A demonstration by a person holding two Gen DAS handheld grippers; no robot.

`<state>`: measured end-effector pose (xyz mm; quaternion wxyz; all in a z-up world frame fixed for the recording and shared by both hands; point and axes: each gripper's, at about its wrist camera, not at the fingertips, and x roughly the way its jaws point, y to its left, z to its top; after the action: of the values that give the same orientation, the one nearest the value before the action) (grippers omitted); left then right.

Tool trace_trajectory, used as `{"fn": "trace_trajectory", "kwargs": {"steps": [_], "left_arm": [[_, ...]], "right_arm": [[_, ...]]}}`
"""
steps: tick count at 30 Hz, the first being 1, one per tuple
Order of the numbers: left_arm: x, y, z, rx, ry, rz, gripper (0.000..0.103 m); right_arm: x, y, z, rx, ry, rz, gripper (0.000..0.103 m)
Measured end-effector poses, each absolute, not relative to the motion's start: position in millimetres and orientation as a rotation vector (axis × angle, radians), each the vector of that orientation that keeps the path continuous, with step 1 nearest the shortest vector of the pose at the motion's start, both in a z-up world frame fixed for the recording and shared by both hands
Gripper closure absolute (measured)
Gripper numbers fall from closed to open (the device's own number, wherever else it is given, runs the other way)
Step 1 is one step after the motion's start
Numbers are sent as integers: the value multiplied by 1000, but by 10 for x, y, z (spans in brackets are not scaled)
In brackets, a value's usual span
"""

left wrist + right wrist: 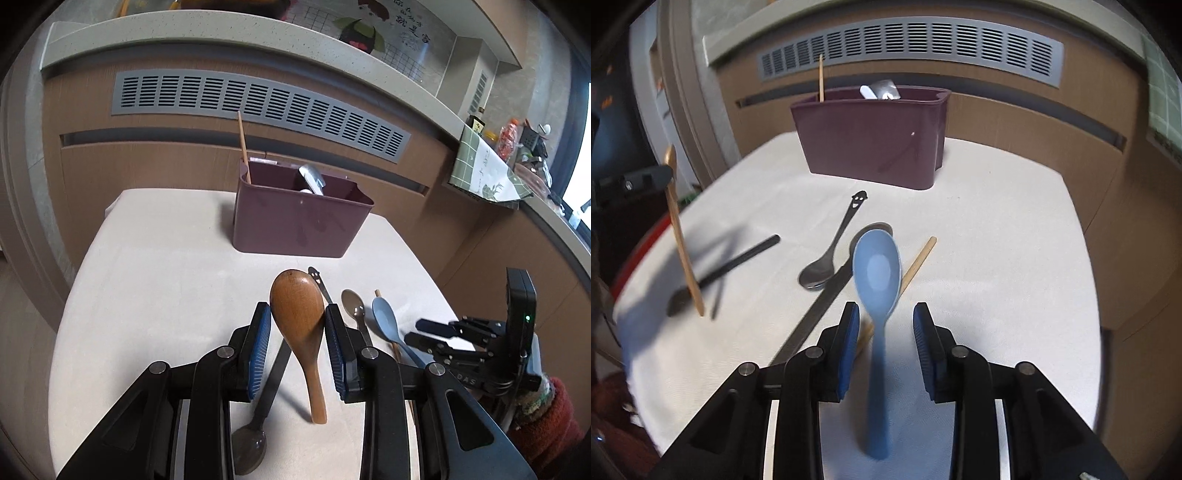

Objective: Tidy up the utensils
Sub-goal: 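Grasp the light wooden spoon with the left tool while the right tool holds the blue spoon, then carry both spoons over the maroon holder and open both tools to drop them in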

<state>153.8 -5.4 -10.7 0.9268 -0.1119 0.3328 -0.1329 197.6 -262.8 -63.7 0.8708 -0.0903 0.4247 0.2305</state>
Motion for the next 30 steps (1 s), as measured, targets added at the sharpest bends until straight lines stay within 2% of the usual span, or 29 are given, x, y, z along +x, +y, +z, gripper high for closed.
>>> {"fn": "trace_trajectory", "kwargs": {"steps": [5, 10, 18, 21, 30], "left_arm": [[1521, -69, -129, -219, 695, -277, 72], [1533, -7, -168, -232, 710, -265, 72], [1568, 11, -217, -246, 728, -258, 72], [1556, 8, -193, -238, 722, -256, 72], [1492, -79, 61, -183, 648, -254, 72]], "right_arm": [[2143, -2475, -564, -221, 843, 541, 71], [2355, -2440, -644, -162, 896, 551, 68], [2372, -2273, -789, -229, 930, 502, 68], [2321, -2252, -795, -261, 933, 491, 71], [2100, -2475, -287, -171, 783, 432, 72]]}}
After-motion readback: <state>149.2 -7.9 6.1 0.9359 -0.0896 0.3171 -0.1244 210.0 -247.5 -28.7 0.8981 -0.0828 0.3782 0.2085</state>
